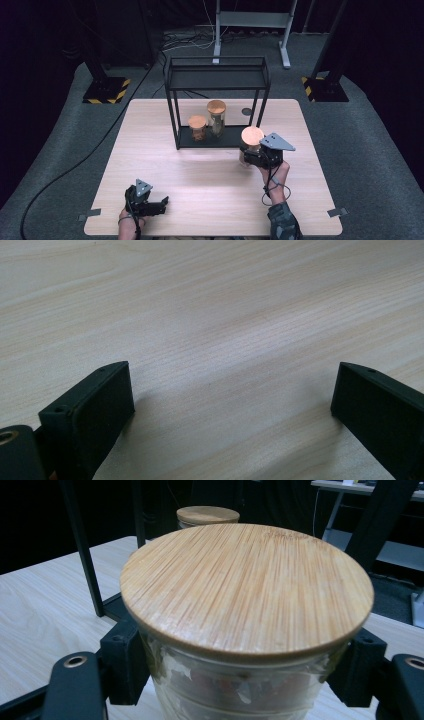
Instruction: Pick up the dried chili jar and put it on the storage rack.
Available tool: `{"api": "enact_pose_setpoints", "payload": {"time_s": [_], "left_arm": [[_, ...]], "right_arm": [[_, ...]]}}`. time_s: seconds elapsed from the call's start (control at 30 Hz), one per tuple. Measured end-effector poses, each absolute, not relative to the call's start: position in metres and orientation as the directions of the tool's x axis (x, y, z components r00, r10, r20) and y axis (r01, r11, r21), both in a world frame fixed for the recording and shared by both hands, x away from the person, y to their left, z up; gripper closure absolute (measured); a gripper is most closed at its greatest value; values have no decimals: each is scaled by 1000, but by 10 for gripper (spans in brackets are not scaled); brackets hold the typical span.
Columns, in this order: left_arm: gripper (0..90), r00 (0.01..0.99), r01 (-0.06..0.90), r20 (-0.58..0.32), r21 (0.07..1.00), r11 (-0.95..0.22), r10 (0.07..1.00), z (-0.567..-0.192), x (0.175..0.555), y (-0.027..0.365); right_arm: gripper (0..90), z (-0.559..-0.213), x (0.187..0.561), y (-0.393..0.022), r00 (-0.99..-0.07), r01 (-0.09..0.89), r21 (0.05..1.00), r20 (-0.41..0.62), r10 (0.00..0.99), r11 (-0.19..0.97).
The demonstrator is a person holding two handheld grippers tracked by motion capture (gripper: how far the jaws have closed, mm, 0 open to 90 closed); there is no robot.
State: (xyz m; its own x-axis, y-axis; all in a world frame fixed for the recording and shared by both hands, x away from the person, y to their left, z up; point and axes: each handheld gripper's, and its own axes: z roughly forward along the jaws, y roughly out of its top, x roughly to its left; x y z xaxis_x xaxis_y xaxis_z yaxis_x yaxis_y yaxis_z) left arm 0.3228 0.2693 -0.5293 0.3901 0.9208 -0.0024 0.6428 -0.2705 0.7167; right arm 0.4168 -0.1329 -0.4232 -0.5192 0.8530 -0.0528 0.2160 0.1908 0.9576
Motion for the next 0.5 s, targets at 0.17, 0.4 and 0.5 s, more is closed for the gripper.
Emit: {"api": "enact_pose_setpoints", "payload": {"time_s": [0.17, 0.4, 0.5], "left_arm": [[28, 390, 643, -3, 717, -270, 921, -529, 323, 269], [28, 390, 643, -3, 717, -270, 921, -529, 323, 269], [28, 390, 643, -3, 716, -270, 921, -529, 323, 269]], "right_arm": [[243, -422, 419, -129, -524, 216, 957, -54, 850, 194], [243, -422, 423, -125, -529, 217, 956, -55, 847, 199], [243, -421, 425, -123, -532, 218, 955, -55, 845, 200]]}}
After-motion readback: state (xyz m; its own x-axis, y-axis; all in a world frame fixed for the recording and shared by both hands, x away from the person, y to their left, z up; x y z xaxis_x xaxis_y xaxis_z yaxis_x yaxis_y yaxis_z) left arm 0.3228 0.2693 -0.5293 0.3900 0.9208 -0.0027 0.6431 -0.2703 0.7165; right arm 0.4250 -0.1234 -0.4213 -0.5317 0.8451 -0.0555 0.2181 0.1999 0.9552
